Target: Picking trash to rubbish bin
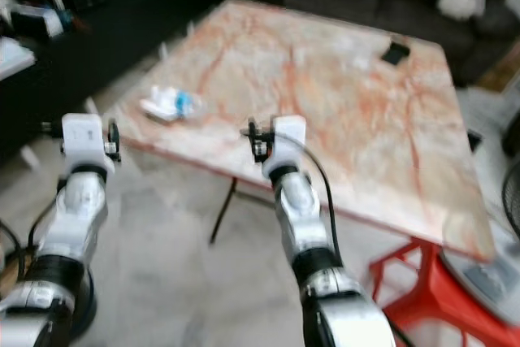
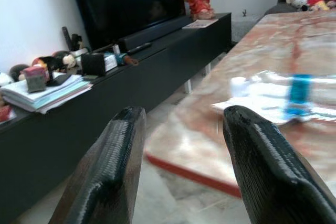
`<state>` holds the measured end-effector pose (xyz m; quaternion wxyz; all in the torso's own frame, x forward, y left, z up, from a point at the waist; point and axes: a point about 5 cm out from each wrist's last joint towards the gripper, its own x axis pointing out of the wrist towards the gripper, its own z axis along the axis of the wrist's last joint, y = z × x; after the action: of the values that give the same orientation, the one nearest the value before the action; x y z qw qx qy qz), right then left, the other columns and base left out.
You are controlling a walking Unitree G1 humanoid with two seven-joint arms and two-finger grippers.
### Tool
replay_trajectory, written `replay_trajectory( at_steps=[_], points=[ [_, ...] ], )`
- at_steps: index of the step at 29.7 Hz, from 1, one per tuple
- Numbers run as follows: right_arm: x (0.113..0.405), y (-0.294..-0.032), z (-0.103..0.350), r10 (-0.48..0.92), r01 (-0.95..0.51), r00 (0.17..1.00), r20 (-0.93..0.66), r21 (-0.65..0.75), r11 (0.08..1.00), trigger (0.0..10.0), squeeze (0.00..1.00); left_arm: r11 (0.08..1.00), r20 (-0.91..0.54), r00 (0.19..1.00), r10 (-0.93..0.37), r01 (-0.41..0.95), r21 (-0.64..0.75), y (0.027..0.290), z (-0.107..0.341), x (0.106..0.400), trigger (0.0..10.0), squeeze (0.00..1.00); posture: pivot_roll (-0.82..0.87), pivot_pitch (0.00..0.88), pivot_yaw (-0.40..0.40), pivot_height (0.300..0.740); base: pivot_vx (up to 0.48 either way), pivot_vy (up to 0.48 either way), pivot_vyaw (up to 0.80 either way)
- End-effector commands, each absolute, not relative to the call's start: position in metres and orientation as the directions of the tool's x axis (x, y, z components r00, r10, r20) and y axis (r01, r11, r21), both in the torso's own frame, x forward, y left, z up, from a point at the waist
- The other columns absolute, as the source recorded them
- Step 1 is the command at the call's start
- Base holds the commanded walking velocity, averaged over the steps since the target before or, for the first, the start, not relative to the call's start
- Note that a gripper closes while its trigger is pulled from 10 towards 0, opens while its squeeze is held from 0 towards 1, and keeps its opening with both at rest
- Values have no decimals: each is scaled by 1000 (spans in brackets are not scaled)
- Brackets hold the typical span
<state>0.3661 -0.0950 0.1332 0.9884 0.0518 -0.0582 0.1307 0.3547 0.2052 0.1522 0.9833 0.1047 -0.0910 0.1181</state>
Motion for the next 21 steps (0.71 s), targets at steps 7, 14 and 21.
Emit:
replay_trajectory(
  at_steps=[7, 14, 21],
  points=[
    [367, -106, 132, 212, -225, 970, 123, 101, 969, 10000, 0, 955, 216, 959, 181, -224, 195, 195, 157, 357, 10000, 0, 102, 83, -109, 740, 308, 0, 0],
    [366, -106, 131, 212, -225, 970, 121, 107, 968, 10000, 0, 955, 221, 958, 181, -225, 194, 195, 158, 357, 10000, 0, 102, 83, -109, 740, 314, 0, 0],
    [366, -105, 131, 220, -233, 968, 123, 104, 967, 10000, 0, 954, 224, 957, 186, -230, 192, 196, 159, 357, 10000, 0, 104, 86, -109, 740, 328, 0, 0]
  ],
)
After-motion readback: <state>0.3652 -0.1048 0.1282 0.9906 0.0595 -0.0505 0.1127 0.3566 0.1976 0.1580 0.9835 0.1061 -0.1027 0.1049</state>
